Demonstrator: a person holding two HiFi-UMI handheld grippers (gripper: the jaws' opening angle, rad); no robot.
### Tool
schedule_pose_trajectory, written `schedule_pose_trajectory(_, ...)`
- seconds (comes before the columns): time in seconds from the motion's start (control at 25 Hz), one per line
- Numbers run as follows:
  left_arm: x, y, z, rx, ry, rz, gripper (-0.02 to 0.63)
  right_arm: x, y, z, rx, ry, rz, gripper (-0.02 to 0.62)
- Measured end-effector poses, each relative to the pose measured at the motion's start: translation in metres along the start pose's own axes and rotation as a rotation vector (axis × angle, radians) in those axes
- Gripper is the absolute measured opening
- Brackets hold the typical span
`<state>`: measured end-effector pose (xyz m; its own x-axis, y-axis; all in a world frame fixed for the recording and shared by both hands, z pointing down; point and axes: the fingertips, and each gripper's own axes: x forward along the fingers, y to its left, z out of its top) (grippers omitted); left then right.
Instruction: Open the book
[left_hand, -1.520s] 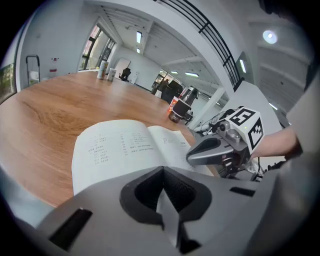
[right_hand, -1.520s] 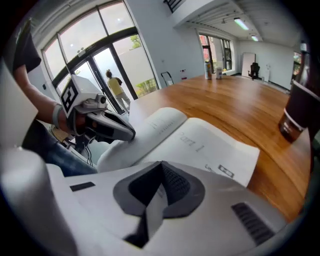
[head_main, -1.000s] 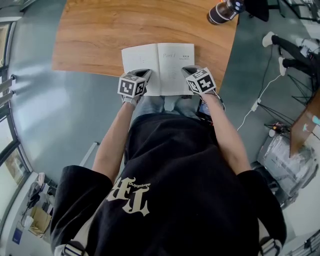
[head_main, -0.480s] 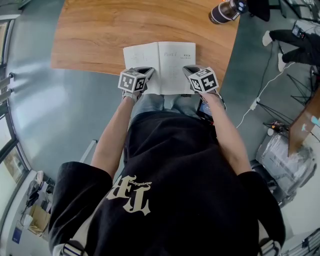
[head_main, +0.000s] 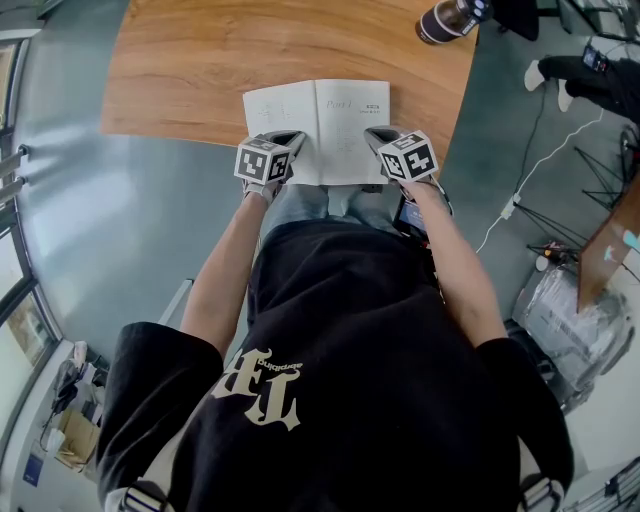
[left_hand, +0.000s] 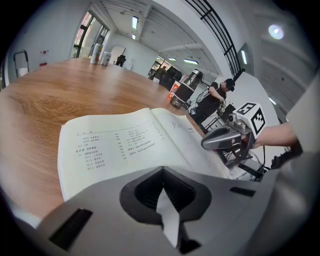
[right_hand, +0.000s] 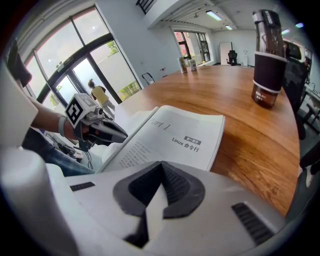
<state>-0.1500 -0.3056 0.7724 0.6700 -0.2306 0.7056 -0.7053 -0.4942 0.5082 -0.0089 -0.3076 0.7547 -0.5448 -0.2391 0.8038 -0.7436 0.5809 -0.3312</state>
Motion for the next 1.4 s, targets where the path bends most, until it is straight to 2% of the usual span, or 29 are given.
schedule_pose_trajectory(0.2, -0.015, -0.006, 0.009, 0.008, -0.055, 0.046, 0.008, -0.003, 0.0, 0.0, -0.046, -0.01, -0.003, -0.011)
schedule_pose_trajectory(0.56, -0.033, -0.044, 0.037, 0.072, -0.163, 0.007, 0.008, -0.03, -0.009, 0.016, -0.114, -0.097, -0.036, -0.011)
schedule_pose_trajectory(0.8, -0.049, -0.083, 0.054, 0.108, -0.231, -0.012, 0.008, -0.081, -0.014, 0.023, -0.19, -0.18, -0.07, -0.011)
schedule_pose_trajectory(0.92, -0.057, -0.102, 0.056, 0.123, -0.256, -0.005, 0.008, -0.114, -0.016, 0.023, -0.226, -0.253, -0.084, -0.011)
schedule_pose_trajectory(1.16, -0.066, -0.143, 0.048, 0.114, -0.294, 0.005, 0.008, -0.187, -0.029, 0.014, -0.203, -0.437, -0.151, -0.011)
schedule_pose_trajectory(1.4, -0.064, -0.182, 0.033, 0.091, -0.324, 0.023, 0.008, -0.237, -0.043, -0.017, -0.194, -0.509, -0.191, -0.011)
